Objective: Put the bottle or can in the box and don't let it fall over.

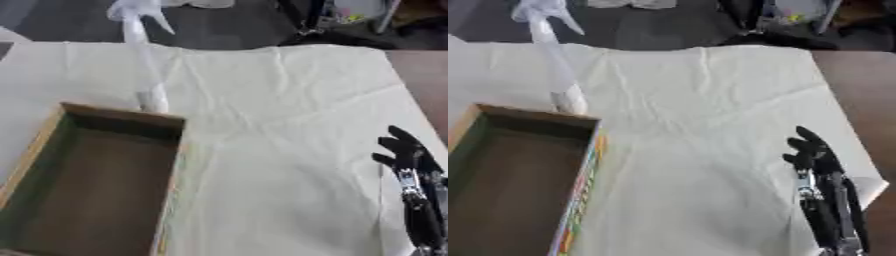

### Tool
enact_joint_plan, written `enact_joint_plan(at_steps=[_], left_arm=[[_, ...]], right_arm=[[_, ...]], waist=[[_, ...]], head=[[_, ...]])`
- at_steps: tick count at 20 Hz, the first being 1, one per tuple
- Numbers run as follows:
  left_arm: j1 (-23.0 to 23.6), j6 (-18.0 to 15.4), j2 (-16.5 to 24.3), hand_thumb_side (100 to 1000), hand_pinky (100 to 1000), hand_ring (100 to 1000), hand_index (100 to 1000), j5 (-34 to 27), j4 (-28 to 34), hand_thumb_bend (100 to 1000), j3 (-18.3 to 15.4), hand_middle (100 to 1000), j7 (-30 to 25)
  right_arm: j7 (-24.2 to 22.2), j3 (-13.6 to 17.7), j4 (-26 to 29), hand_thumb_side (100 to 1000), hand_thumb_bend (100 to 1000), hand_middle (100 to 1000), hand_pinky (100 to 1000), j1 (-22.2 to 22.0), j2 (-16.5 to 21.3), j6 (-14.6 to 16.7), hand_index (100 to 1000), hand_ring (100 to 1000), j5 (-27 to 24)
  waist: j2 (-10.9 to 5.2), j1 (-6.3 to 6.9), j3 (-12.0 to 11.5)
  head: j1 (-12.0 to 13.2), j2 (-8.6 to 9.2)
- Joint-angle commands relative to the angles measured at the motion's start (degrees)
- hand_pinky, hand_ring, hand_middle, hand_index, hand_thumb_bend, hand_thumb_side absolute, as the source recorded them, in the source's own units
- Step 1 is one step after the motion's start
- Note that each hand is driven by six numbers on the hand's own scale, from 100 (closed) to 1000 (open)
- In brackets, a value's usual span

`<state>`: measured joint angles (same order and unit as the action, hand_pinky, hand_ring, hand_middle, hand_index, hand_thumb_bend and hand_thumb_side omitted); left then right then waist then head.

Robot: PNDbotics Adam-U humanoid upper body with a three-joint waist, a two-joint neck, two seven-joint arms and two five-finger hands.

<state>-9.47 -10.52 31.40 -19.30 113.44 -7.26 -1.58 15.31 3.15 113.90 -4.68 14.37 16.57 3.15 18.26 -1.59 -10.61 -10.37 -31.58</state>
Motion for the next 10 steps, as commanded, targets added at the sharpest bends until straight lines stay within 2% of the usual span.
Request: enact_joint_plan(at_steps=[1,5,6,9,10], left_arm=[[-0.75,-1.93,8.59,606,983,799,780,1.81,1.15,100,0.51,746,0.77],[-0.92,-2.74,17.3,584,973,807,795,4.67,1.15,100,2.07,756,0.88],[-1.05,-2.58,19.04,606,969,806,796,4.89,1.15,100,2.39,754,1.11],[-2.29,-1.25,25.02,556,957,804,800,5.45,1.15,100,3.59,755,2.12],[-3.08,-0.7,26.57,680,952,803,801,5.63,1.15,100,4.07,754,2.5]], right_arm=[[0.18,0.57,0.69,756,100,901,776,-0.36,1.17,0.06,757,868,-0.47],[0.24,0.59,0.69,755,100,901,776,-0.88,1.41,0.19,757,867,-0.41],[0.22,0.57,0.69,755,100,901,776,-0.95,1.48,0.19,757,867,-0.43],[0.12,0.51,0.69,756,100,902,776,-1.24,1.69,0.08,757,867,-0.57],[0.08,0.49,0.69,755,100,902,776,-1.33,1.74,0.02,757,867,-0.61]], waist=[[-1.61,0.29,-0.11],[-2.08,0.42,-0.45],[-2.18,0.44,-0.56],[-2.56,0.53,-0.93],[-2.69,0.53,-1.03]], head=[[-0.39,0.24],[-0.77,-0.06],[-0.81,-0.16],[-1.14,-0.48],[-1.31,-0.58]])
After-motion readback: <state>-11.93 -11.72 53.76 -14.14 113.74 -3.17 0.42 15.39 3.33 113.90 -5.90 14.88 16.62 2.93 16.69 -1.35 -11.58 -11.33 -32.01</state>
